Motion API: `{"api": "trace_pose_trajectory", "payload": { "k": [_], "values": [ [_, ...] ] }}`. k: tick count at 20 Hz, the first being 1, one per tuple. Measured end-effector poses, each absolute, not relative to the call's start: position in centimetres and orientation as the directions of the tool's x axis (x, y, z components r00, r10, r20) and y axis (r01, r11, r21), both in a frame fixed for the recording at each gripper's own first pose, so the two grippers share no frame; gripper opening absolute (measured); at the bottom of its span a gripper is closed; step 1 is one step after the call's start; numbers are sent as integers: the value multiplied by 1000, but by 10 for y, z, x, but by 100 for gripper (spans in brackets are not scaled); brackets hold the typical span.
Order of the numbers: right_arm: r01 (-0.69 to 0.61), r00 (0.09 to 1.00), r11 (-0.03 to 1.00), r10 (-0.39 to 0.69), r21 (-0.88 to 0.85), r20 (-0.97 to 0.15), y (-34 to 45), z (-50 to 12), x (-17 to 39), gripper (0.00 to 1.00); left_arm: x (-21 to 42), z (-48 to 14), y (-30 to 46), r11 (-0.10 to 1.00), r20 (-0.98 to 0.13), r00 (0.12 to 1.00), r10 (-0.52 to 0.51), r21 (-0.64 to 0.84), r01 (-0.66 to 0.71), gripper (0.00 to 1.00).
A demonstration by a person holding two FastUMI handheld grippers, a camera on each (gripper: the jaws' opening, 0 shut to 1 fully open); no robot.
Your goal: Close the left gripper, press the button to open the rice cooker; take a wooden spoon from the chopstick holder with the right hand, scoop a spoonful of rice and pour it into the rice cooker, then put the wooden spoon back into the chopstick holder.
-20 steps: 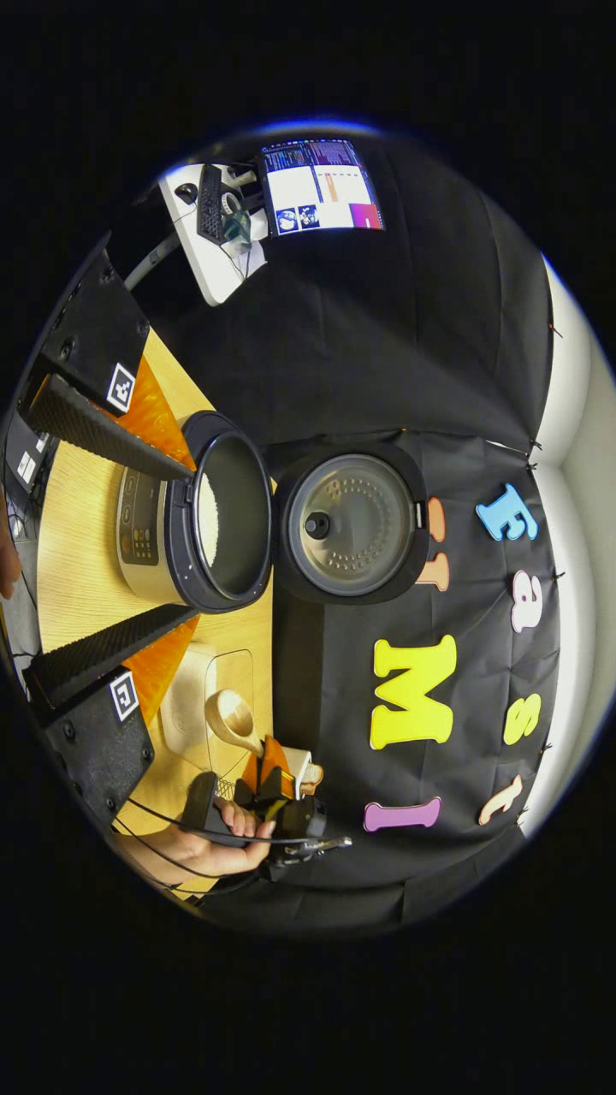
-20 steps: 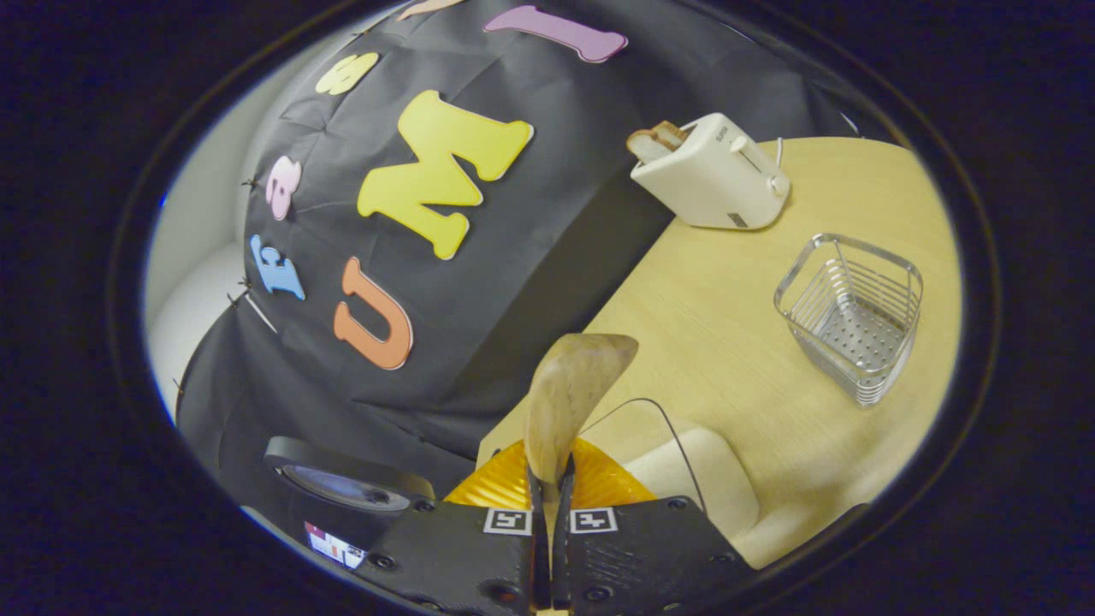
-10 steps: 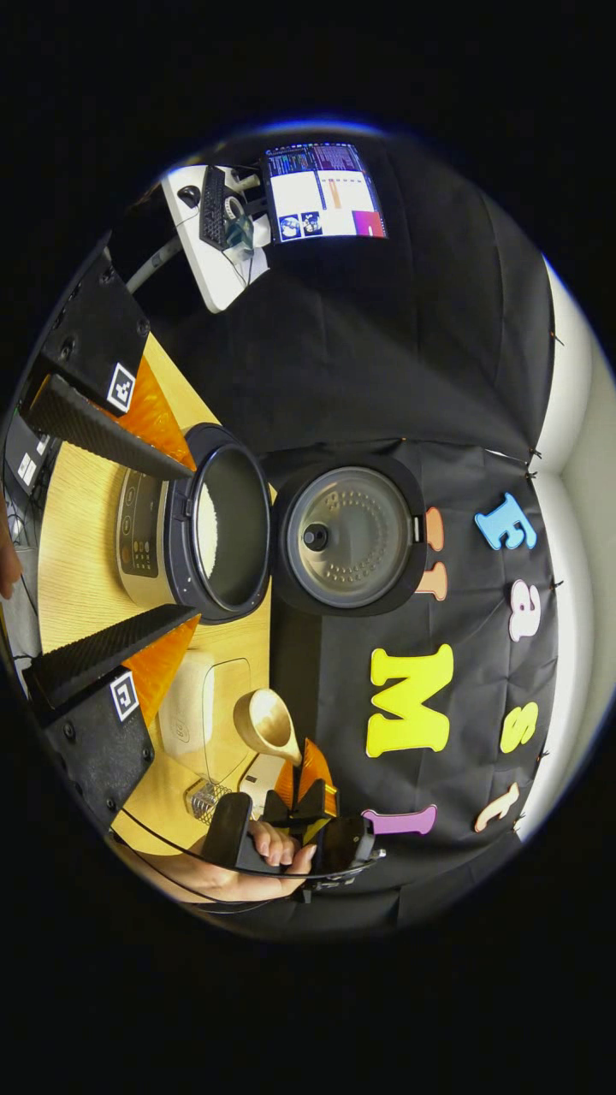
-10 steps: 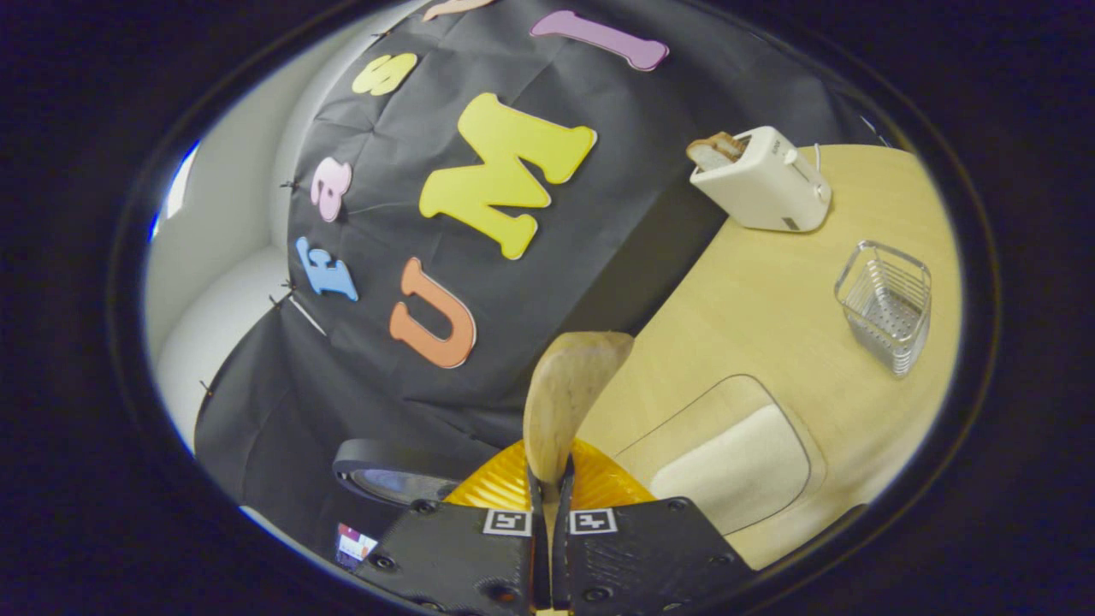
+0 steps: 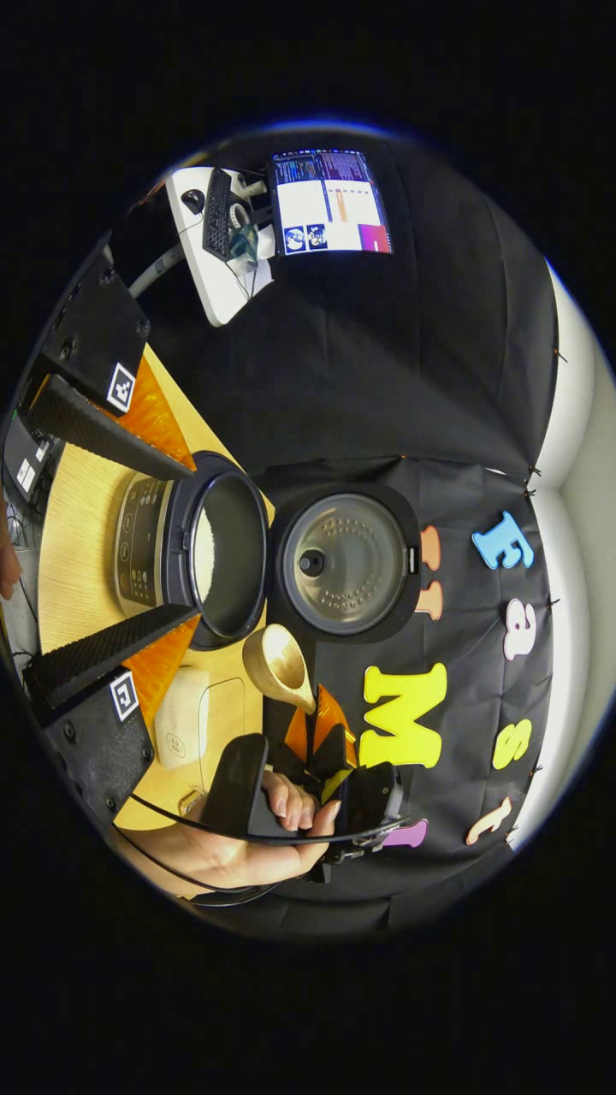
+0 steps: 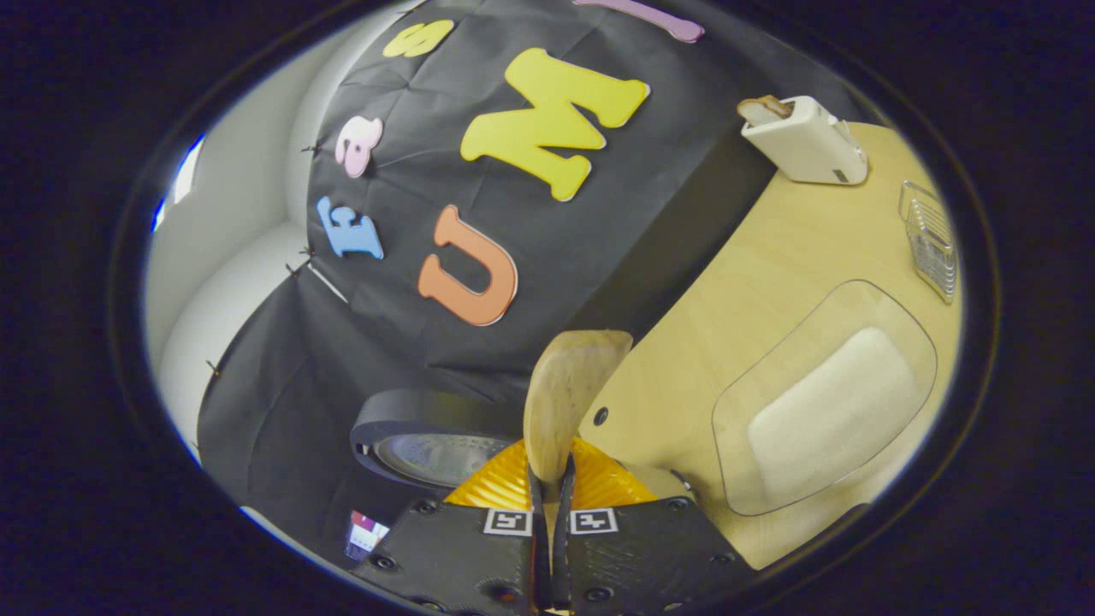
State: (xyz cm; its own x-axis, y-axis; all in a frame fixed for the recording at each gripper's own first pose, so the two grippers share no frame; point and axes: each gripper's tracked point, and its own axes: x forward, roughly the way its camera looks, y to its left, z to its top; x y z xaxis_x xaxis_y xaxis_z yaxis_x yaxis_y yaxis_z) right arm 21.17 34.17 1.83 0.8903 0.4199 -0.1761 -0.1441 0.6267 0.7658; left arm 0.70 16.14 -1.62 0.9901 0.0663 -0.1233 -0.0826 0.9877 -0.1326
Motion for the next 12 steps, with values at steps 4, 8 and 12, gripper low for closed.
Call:
{"api": "trace_pose_trajectory", "payload": {
  "k": [4, 8, 12],
  "values": [
    [-188, 920, 783, 351, 593, -172, 369, 31, 220, 1, 8, -19, 172, 983, -139, 987, 87, -147, -107, 94],
    [-270, 926, 891, 345, 366, -155, 403, 49, 220, 0, 6, -18, 179, 980, -137, 986, 97, -160, -119, 94],
    [-336, 918, 931, 358, 145, -171, 427, 54, 219, 1, 5, -20, 183, 979, -139, 984, 108, -159, -130, 94]
  ]
}}
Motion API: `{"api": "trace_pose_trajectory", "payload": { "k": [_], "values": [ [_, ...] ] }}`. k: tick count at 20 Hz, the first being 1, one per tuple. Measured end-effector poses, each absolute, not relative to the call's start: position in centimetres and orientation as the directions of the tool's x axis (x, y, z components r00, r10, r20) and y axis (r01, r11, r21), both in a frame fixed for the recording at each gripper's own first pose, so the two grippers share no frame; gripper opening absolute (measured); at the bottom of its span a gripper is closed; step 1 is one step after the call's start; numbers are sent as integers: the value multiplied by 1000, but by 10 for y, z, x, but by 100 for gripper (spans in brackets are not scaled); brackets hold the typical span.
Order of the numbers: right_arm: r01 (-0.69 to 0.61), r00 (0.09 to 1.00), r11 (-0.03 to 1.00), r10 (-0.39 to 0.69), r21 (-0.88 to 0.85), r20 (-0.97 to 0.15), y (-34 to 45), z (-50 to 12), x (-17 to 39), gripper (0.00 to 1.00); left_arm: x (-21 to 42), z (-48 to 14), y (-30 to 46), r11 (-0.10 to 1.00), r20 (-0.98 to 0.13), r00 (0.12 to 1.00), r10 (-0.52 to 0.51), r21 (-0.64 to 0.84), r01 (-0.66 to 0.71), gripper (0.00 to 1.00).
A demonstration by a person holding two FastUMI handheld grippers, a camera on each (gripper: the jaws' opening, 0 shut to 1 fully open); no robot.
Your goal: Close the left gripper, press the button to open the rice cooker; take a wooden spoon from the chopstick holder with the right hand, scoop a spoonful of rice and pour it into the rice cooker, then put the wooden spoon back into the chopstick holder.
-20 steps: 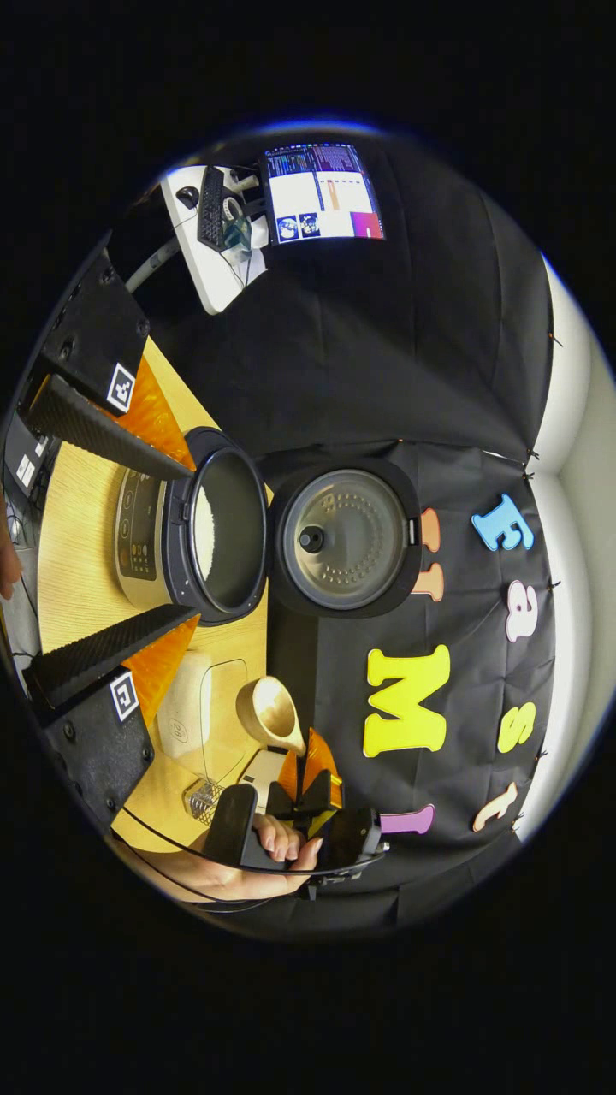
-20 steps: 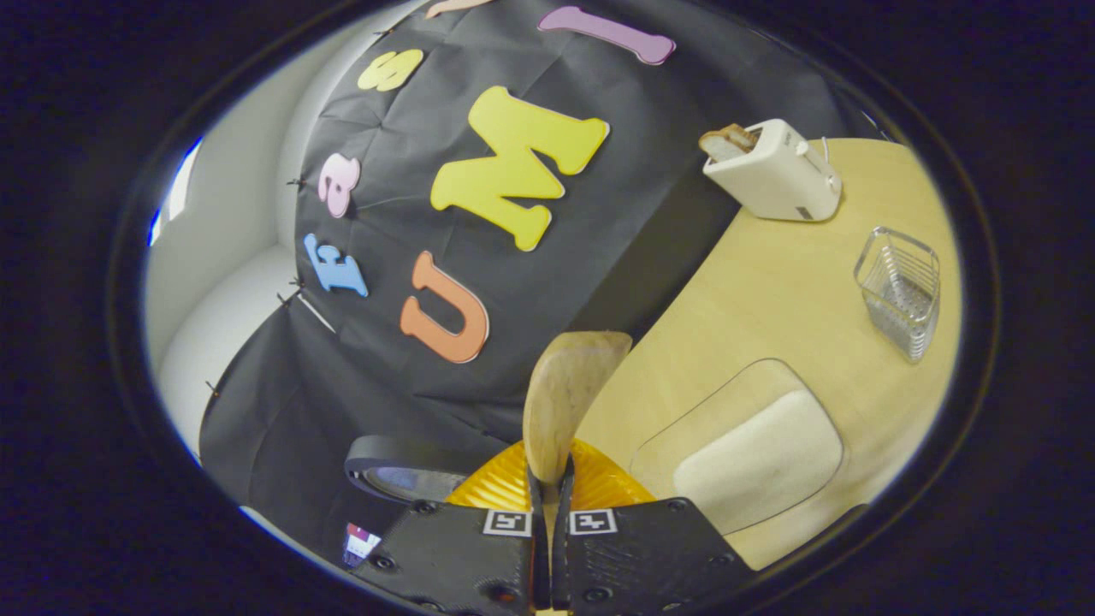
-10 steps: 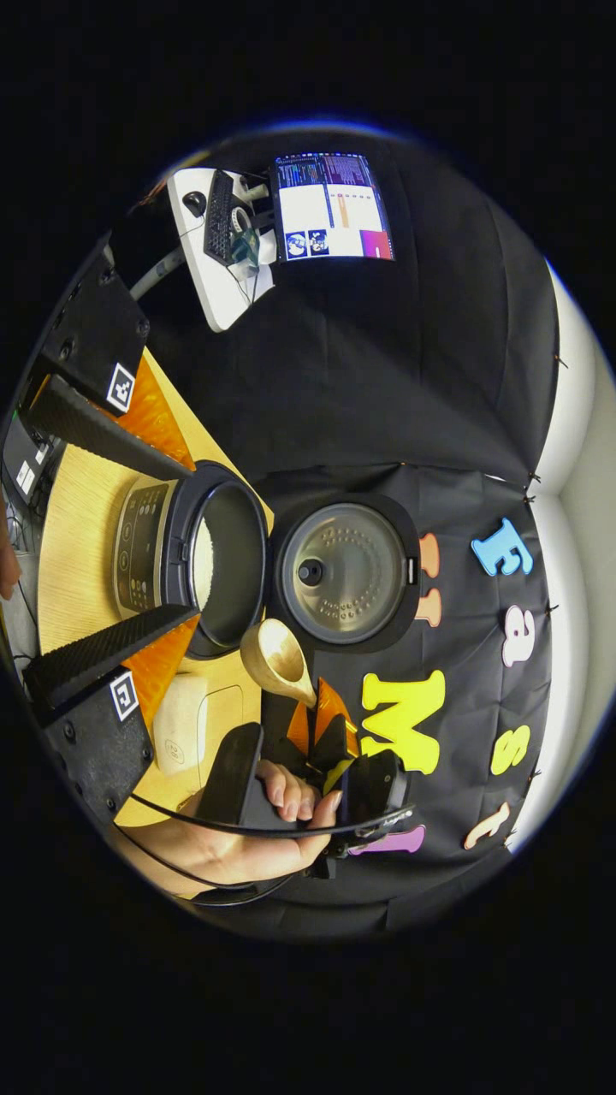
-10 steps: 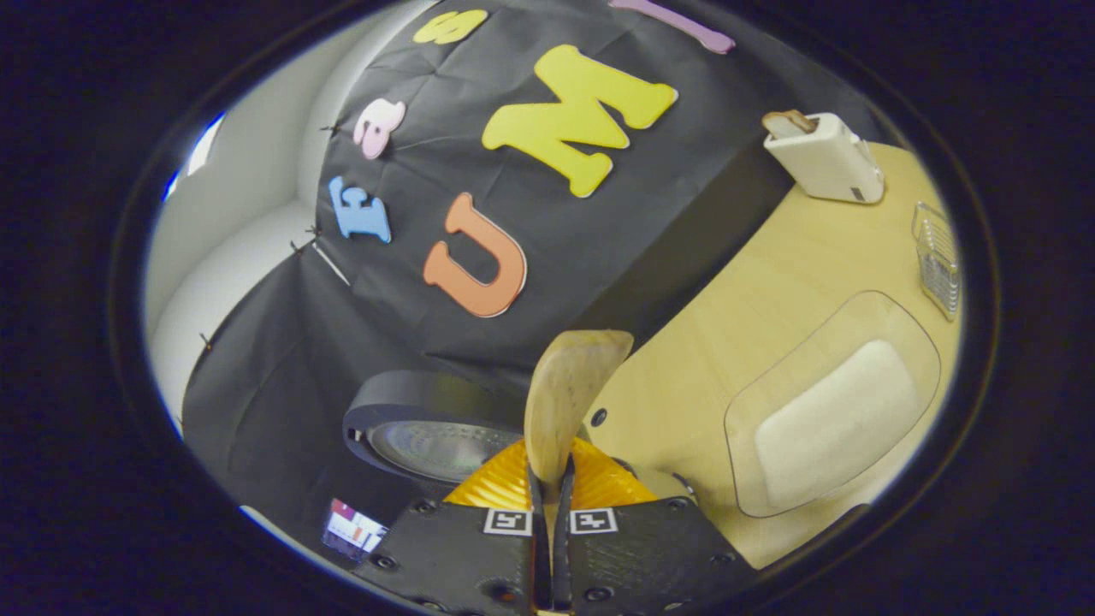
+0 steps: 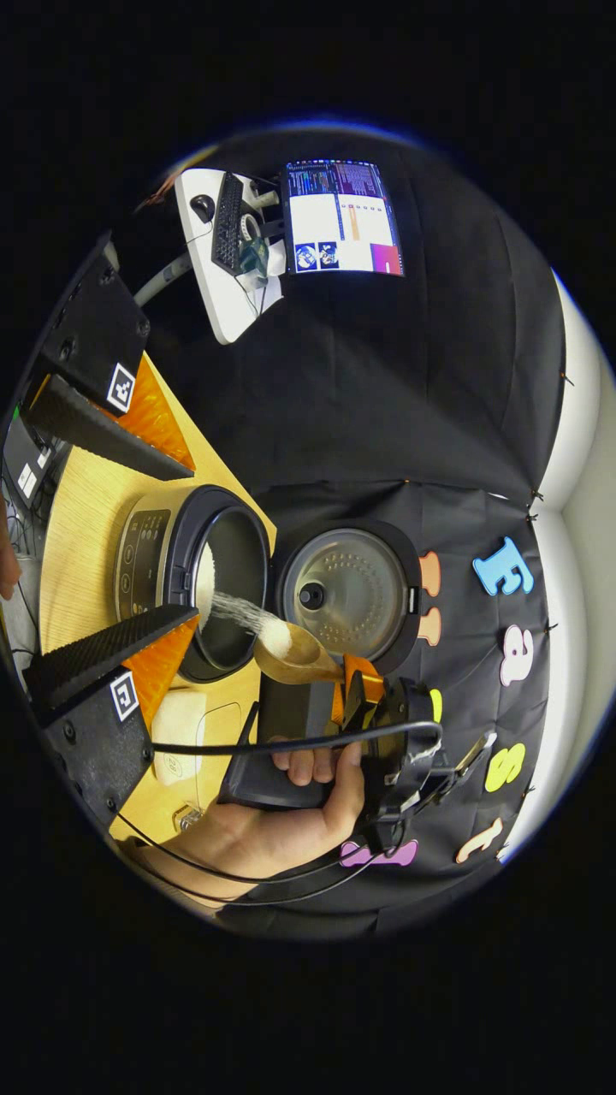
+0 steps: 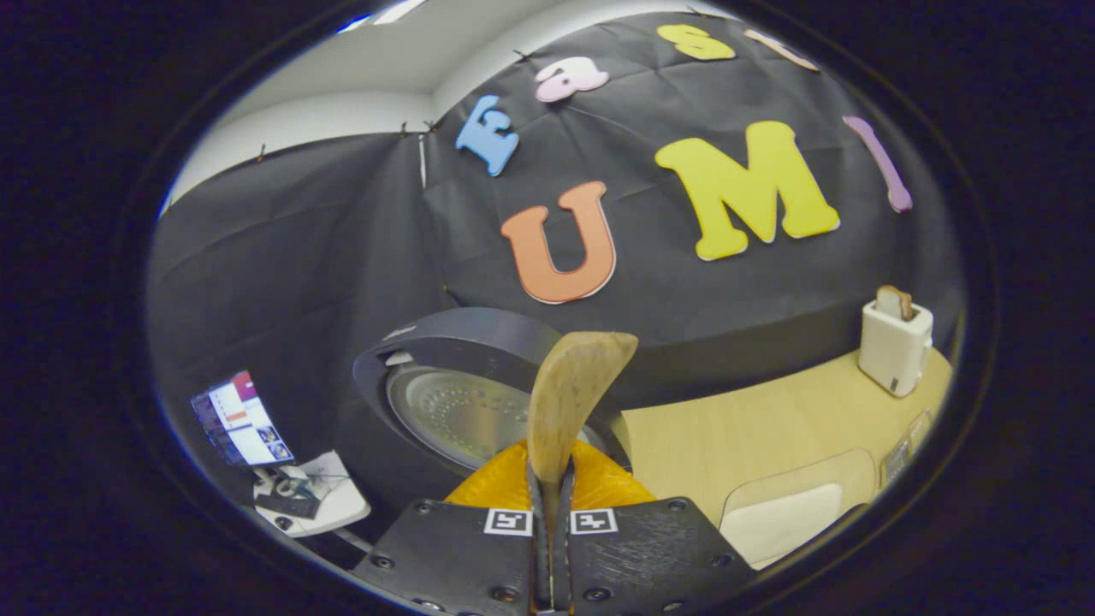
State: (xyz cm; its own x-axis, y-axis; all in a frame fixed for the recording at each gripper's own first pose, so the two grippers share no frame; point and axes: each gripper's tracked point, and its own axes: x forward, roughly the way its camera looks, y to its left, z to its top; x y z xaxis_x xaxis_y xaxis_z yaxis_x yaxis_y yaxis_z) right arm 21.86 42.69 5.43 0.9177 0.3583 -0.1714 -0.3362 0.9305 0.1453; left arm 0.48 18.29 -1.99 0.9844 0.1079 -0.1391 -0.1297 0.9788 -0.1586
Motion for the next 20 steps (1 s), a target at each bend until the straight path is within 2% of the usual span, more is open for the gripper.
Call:
{"api": "trace_pose_trajectory", "payload": {
  "k": [4, 8, 12, 15, 20],
  "values": [
    [-403, 904, 912, 384, -72, -190, 446, 53, 213, 1, 4, -21, 189, 978, -142, 982, 124, -152, -145, 94],
    [-451, 892, 845, 422, -288, -160, 465, 56, 193, 2, 3, -25, 197, 975, -151, 978, 144, -147, -166, 94],
    [-441, 892, 781, 437, -443, -118, 476, 59, 175, 1, 2, -28, 199, 972, -161, 974, 161, -146, -185, 94],
    [-415, 898, 762, 431, -496, -90, 477, 64, 166, 2, 2, -28, 200, 970, -168, 971, 170, -144, -195, 94],
    [-393, 909, 793, 412, -464, -65, 450, 72, 164, 2, 3, -27, 198, 976, -153, 977, 152, -136, -173, 92]
  ]
}}
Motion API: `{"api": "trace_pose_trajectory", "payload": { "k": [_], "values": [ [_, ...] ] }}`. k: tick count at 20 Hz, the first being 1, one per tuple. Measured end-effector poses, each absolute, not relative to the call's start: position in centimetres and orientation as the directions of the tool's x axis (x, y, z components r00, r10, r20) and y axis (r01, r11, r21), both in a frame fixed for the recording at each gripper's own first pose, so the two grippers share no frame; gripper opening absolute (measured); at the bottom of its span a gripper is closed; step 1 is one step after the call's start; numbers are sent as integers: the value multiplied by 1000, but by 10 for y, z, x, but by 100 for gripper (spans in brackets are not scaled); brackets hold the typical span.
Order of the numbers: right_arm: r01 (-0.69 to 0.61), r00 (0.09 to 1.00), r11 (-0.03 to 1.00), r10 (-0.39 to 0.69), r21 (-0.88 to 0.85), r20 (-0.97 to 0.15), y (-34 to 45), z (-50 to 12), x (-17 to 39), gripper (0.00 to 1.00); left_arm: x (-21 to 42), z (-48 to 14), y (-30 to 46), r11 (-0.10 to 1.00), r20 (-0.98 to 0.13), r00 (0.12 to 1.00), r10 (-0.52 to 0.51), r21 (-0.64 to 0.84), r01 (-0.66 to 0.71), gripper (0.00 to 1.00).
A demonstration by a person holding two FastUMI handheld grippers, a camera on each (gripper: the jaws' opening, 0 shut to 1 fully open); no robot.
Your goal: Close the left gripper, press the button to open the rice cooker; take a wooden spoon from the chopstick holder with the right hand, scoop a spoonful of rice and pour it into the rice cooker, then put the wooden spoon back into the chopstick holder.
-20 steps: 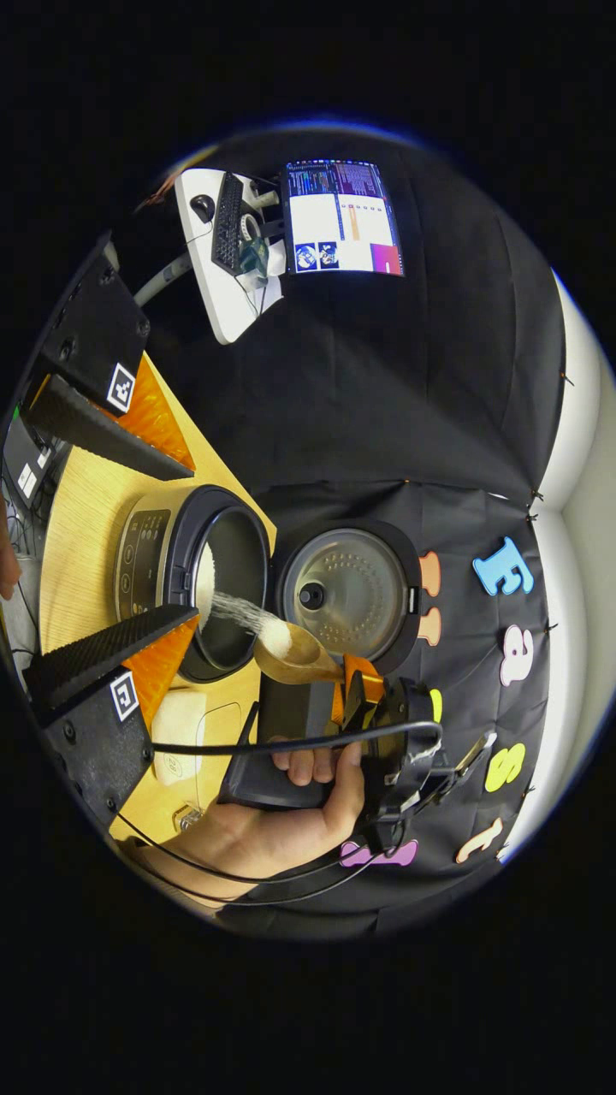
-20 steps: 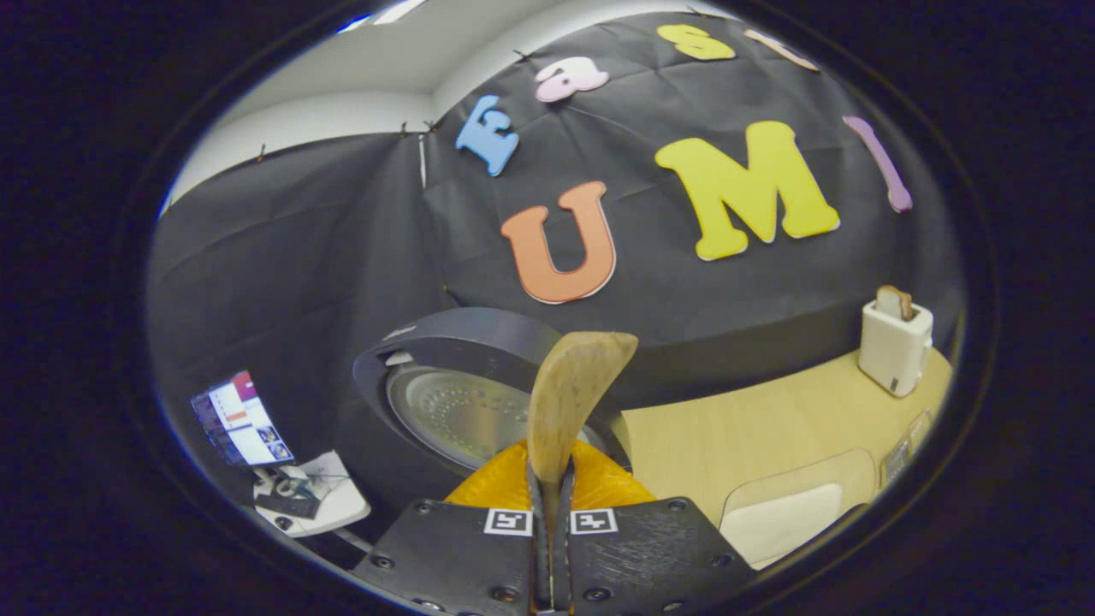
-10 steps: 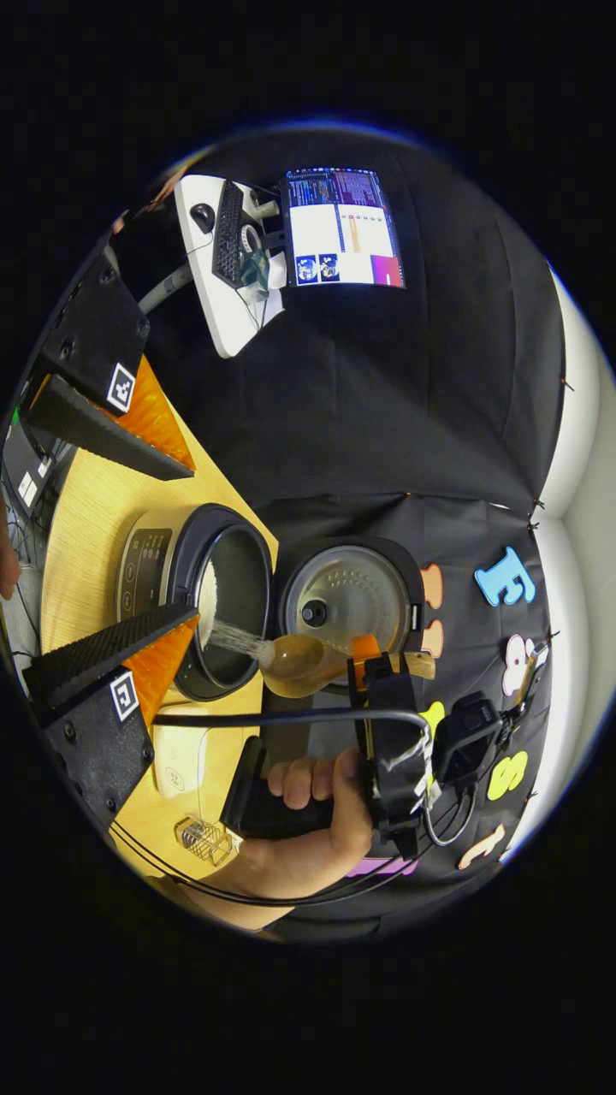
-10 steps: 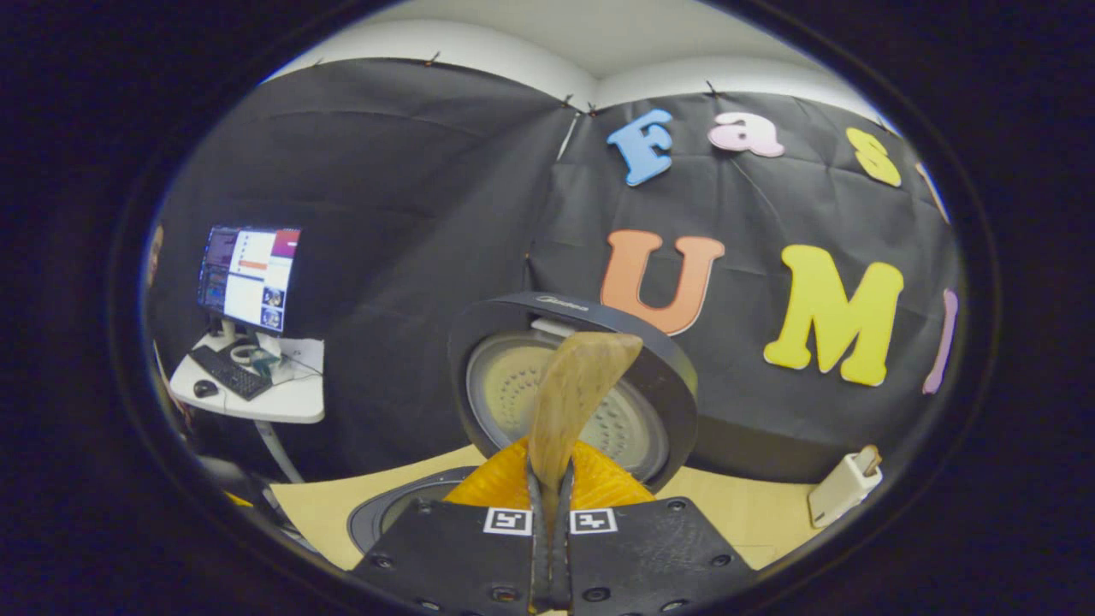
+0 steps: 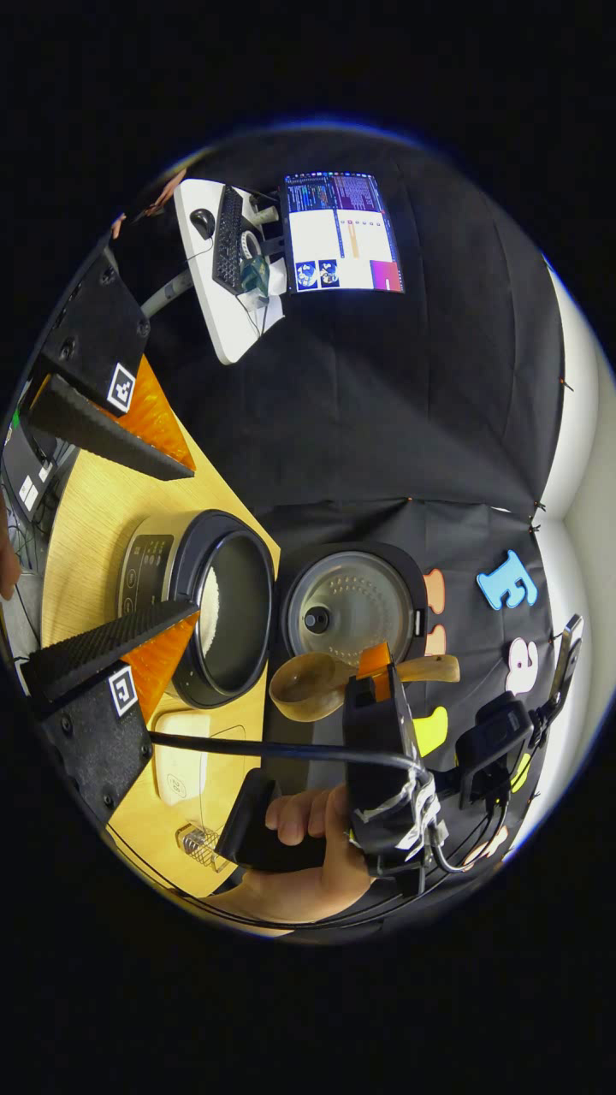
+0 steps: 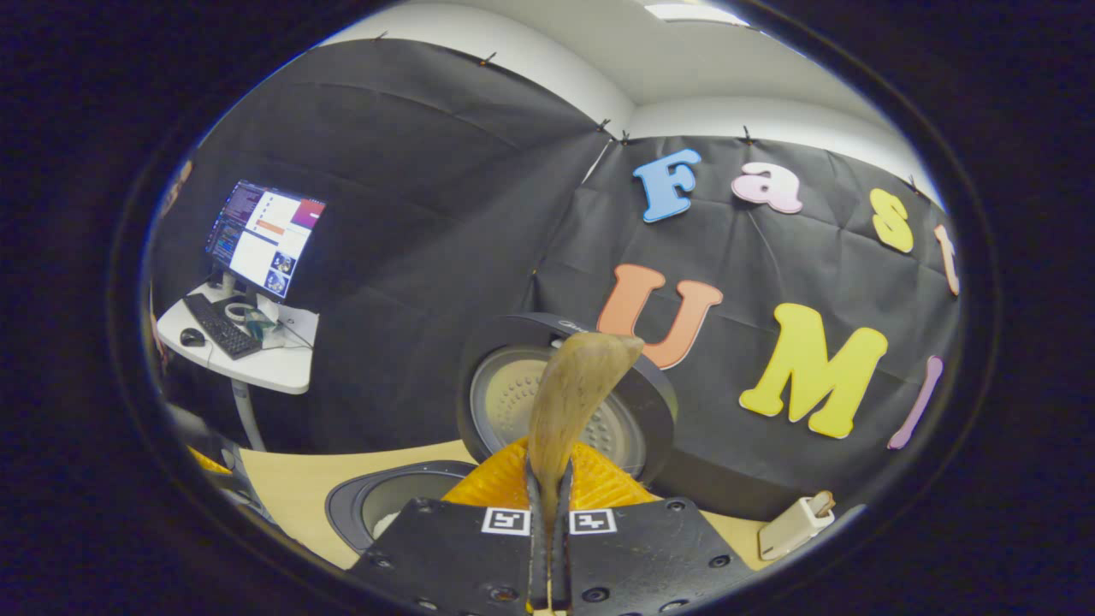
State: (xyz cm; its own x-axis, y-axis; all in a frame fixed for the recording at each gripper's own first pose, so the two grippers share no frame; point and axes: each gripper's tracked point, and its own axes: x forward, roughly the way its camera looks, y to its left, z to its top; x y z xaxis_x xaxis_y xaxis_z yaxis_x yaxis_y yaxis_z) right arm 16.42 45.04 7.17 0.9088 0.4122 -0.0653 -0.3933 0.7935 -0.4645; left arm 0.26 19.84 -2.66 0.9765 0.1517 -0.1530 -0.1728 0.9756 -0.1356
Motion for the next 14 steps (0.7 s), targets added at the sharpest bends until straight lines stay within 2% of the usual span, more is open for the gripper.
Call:
{"api": "trace_pose_trajectory", "payload": {
  "k": [7, 11, 14],
  "values": [
    [-299, 949, 884, 313, -360, -20, 341, 100, 173, 2, 2, -19, 191, 983, -135, 984, 117, -125, -134, 92],
    [-168, 982, 937, 187, -307, 35, 248, 118, 187, 2, 4, -13, 175, 985, -128, 987, 99, -128, -115, 92],
    [-72, 996, 959, 85, -273, 35, 180, 114, 198, 2, 4, -9, 167, 987, -121, 988, 95, -121, -109, 92]
  ]
}}
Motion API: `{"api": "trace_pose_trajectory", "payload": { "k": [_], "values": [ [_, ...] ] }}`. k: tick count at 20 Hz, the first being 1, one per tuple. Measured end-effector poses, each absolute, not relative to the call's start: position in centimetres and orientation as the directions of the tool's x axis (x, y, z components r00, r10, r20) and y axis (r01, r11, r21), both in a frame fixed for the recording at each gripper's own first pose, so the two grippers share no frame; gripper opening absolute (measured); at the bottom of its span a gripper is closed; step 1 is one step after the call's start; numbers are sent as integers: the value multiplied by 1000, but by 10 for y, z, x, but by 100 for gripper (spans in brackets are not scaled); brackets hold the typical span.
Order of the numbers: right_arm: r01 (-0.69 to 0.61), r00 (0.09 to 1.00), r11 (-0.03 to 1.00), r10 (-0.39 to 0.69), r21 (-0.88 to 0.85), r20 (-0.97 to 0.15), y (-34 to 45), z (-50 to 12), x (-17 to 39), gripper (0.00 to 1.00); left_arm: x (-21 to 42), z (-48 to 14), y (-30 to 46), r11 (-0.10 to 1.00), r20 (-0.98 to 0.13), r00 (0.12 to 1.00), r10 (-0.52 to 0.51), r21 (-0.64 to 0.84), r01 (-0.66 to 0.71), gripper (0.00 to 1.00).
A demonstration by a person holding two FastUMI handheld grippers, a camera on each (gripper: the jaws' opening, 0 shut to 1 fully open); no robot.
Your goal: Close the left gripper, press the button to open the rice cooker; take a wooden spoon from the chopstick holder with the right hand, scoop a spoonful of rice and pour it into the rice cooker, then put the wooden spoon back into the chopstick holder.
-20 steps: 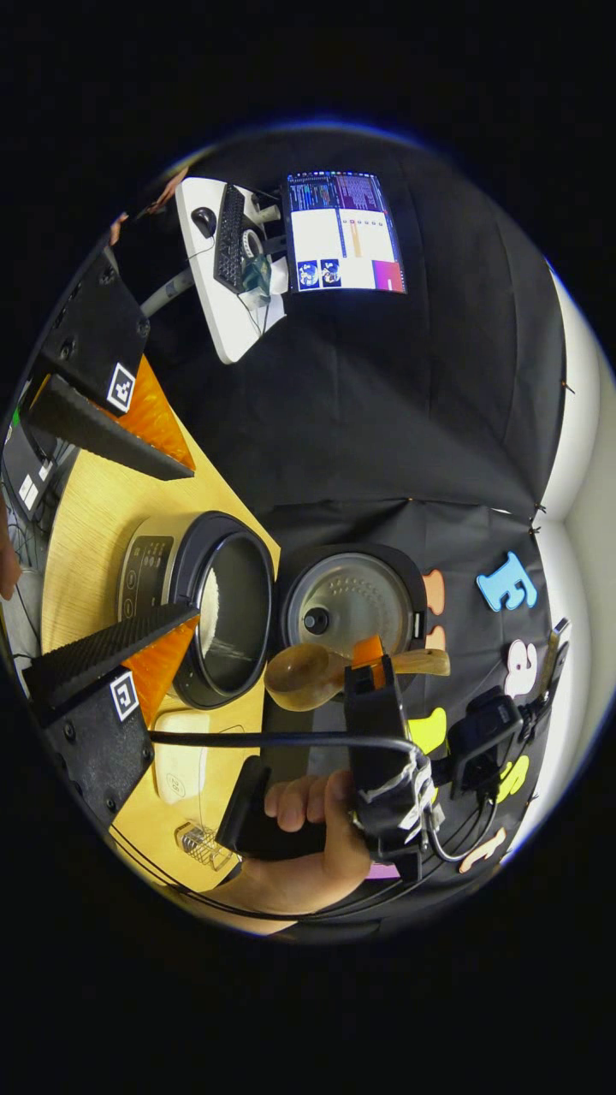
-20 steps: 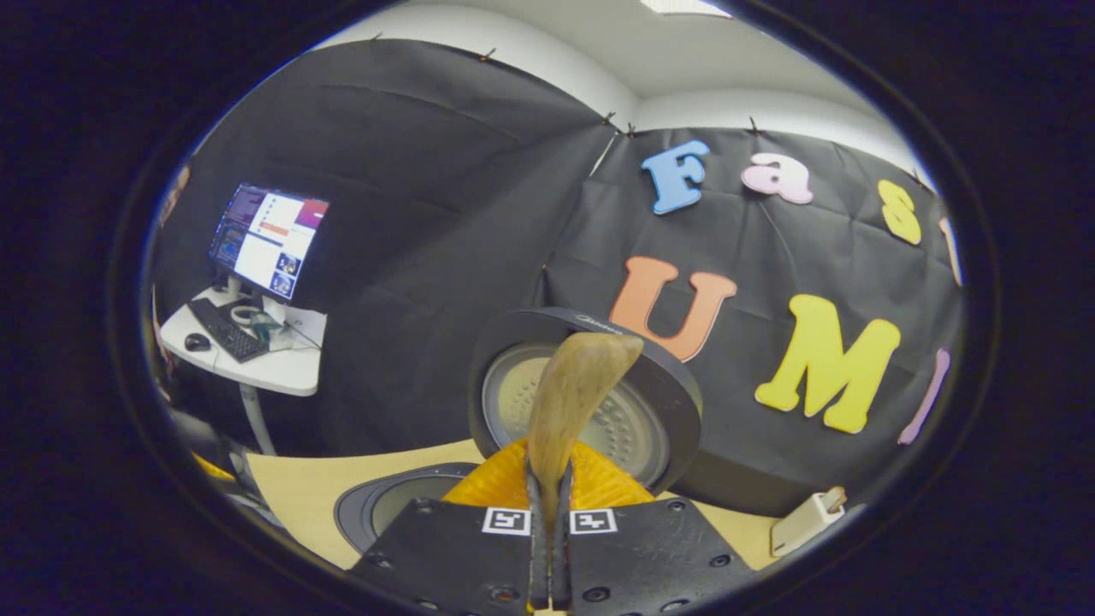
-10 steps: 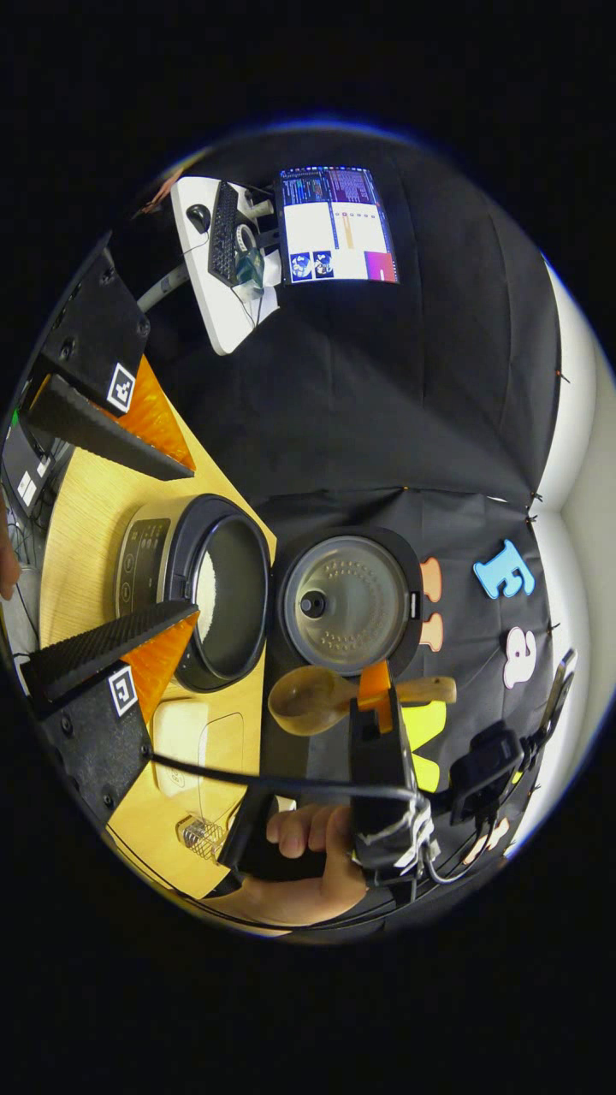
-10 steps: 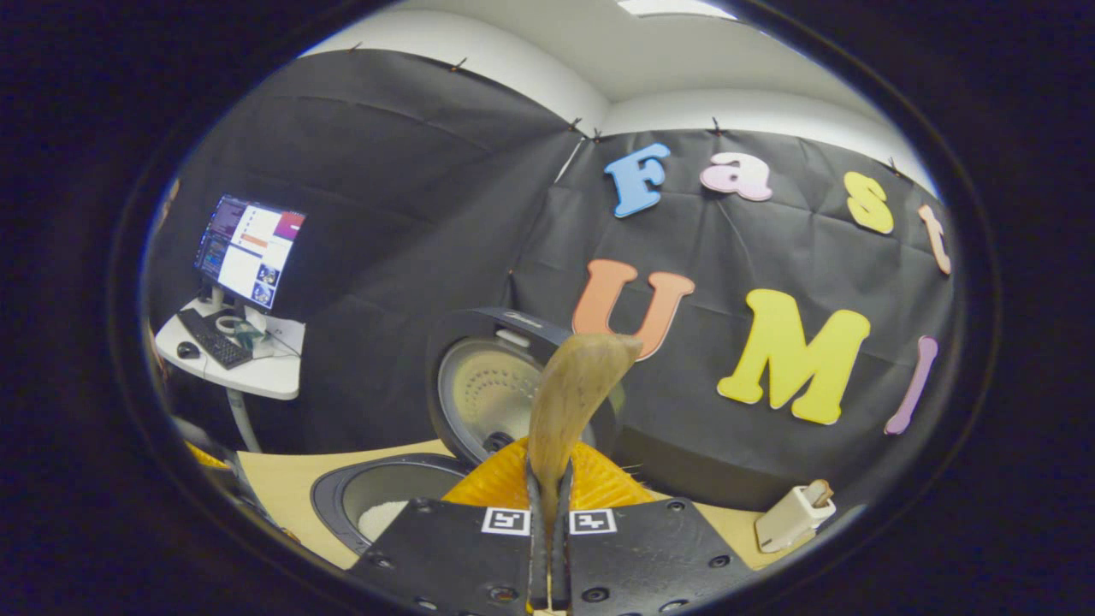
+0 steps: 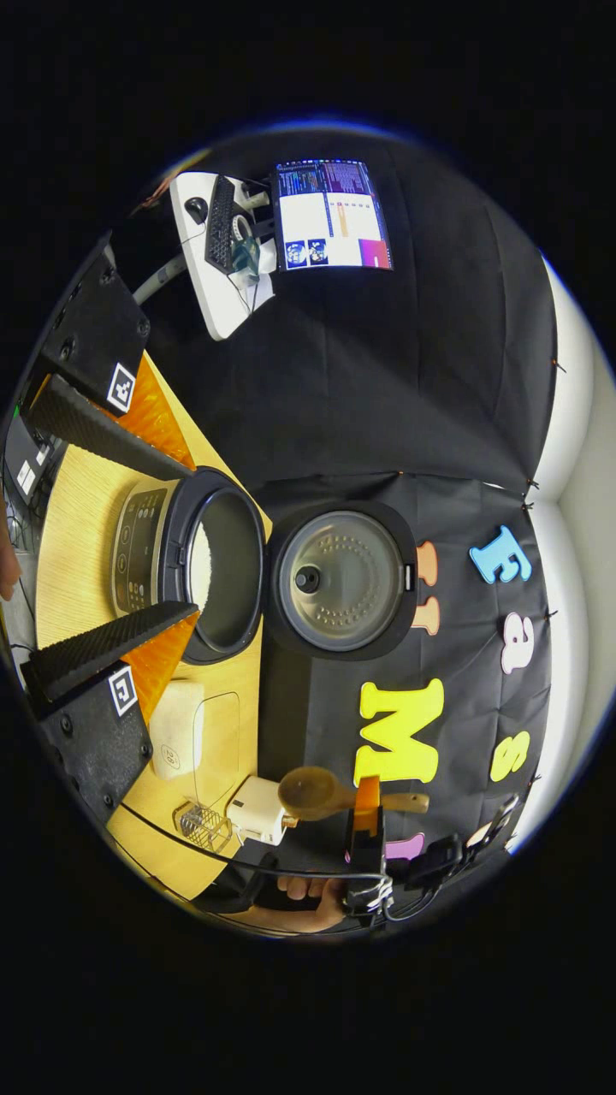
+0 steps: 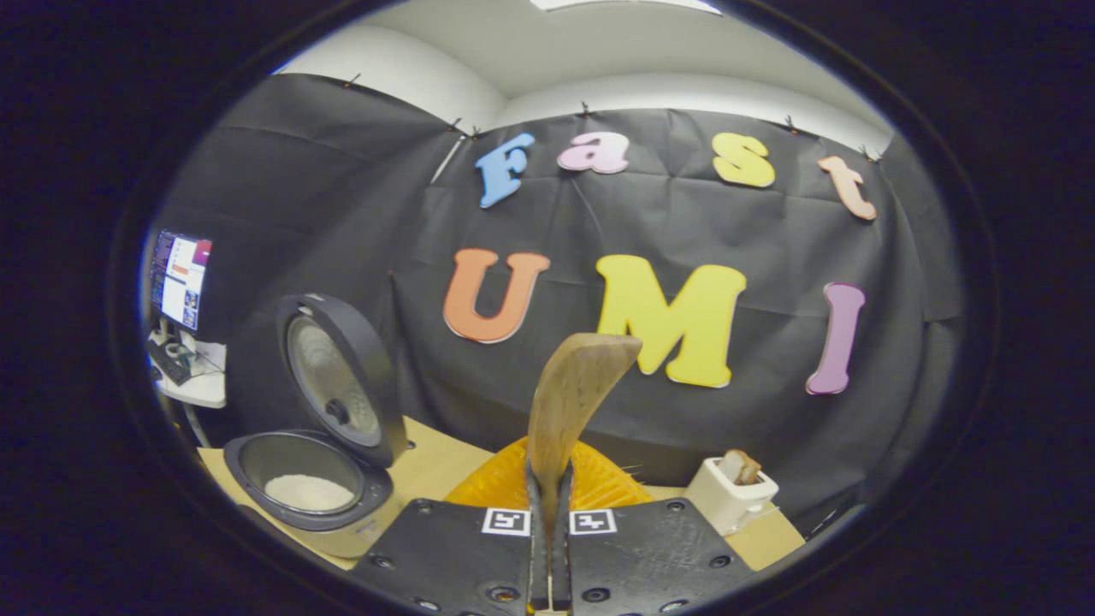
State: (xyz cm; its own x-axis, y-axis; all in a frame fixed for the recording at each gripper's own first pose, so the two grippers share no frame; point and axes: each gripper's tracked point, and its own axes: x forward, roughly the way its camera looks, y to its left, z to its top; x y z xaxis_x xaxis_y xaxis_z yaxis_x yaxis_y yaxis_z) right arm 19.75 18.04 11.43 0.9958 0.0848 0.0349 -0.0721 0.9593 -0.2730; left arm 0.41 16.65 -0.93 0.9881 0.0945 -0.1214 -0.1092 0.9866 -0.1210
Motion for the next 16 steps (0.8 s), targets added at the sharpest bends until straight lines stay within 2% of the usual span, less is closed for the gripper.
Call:
{"api": "trace_pose_trajectory", "payload": {
  "k": [8, 12, 16],
  "values": [
    [188, 982, 967, -190, -169, 6, 24, 69, 201, 3, 7, -5, 143, 993, -113, 991, 65, -95, -76, 92],
    [239, 967, 967, -245, -92, -62, -23, 33, 205, 3, 6, -4, 136, 994, -108, 992, 61, -81, -70, 92],
    [251, 961, 968, -252, -28, -115, -40, -9, 220, 3, 6, 0, 127, 995, -98, 994, 47, -81, -55, 92]
  ]
}}
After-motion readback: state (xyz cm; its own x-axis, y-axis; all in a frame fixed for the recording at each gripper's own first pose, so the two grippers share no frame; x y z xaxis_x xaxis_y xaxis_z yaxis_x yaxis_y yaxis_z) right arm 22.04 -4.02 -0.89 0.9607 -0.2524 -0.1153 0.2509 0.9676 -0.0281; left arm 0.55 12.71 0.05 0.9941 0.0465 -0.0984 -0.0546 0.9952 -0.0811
